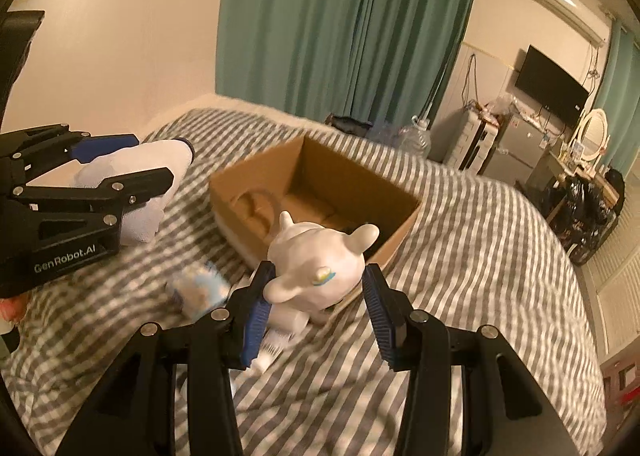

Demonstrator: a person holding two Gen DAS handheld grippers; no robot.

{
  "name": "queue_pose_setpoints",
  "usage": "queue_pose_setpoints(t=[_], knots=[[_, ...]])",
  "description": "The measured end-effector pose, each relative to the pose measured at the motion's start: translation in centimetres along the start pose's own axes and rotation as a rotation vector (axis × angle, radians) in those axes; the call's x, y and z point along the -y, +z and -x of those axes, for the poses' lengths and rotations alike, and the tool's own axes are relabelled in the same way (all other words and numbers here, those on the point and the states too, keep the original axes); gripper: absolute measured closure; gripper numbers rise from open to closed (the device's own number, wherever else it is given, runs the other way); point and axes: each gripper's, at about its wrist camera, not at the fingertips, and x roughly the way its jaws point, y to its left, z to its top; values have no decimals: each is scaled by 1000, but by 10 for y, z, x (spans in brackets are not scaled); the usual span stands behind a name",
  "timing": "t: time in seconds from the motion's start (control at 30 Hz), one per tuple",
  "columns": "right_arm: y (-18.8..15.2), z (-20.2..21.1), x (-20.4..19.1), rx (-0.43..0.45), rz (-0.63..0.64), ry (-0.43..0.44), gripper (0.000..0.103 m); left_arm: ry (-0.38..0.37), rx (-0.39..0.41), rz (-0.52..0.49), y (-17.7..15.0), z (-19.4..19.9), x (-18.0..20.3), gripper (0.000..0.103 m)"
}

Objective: Organize objects
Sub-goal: 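Lower sock and toy figure into the box and open both tools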

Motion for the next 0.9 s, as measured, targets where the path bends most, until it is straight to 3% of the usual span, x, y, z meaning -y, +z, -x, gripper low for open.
queue_pose_setpoints(t=[0.17, 0.33, 0.6, 0.8, 0.9], knots=[[32, -19, 20, 23, -19, -14, 58, 3, 26, -8, 28, -27, 1, 52], [54, -61, 34, -3, -32, -10, 58, 13, 1, -30, 46, -74, 6, 52], [59, -144, 53, -117, -62, -16, 58, -37, -66, -70, 43, -147, 16, 52], [57, -170, 55, -109, -84, -23, 58, -102, -106, -16, 43, -186, 17, 52], [58, -167, 58, -80, -95, -37, 44, -132, -120, 16, 42, -193, 14, 48]])
